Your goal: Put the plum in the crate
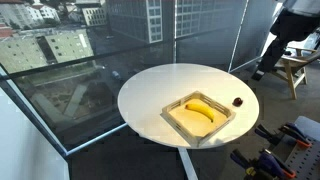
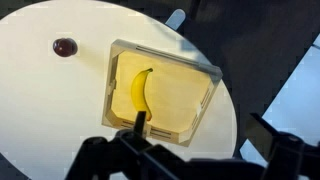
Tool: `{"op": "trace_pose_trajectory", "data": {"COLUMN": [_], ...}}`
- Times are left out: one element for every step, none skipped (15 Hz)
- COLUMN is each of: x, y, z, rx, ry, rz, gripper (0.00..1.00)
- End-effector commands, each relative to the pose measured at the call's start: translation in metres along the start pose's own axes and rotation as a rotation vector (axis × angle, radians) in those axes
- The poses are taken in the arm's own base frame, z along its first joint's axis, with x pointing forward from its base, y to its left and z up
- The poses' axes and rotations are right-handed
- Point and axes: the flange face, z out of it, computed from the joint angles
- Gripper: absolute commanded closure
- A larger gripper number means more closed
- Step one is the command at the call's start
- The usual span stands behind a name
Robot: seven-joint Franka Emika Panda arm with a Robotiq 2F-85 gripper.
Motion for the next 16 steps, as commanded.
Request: {"op": "trace_pose_trajectory", "data": {"x": [-0.0001, 0.0000, 0.0001, 0.0002, 0.0002, 0.0002, 0.0002, 0.0002, 0.0002, 0.0002, 0.0002, 0.0002, 0.0002, 0.0013, 0.0028, 0.0039], "y": [0.0000, 0.0000, -0.0001, -0.0001, -0.0001, -0.0001, -0.0001, -0.0001, -0.0001, -0.0001, -0.0001, -0.0001, -0.0001, 0.0001, 0.0014, 0.0027], "z": [0.0011, 0.0023, 0.0031, 0.0037, 0.0038, 0.0038, 0.0038, 0.0038, 0.0038, 0.0038, 0.0038, 0.0038, 0.0038, 0.0030, 0.0020, 0.0017], "rx": [0.000, 0.000, 0.000, 0.001, 0.001, 0.001, 0.001, 0.001, 0.001, 0.001, 0.001, 0.001, 0.001, 0.001, 0.000, 0.002], "ry": [-0.006, -0.009, -0.012, -0.014, -0.014, -0.014, -0.014, -0.014, -0.014, -0.014, -0.014, -0.014, -0.014, -0.012, -0.008, -0.006], "rz": [0.000, 0.000, 0.000, -0.001, -0.001, -0.001, -0.001, -0.001, -0.001, -0.001, -0.001, -0.001, -0.001, -0.002, 0.000, 0.001], "gripper": [0.00, 0.00, 0.00, 0.00, 0.00, 0.00, 0.00, 0.00, 0.00, 0.00, 0.00, 0.00, 0.00, 0.00, 0.00, 0.00]}}
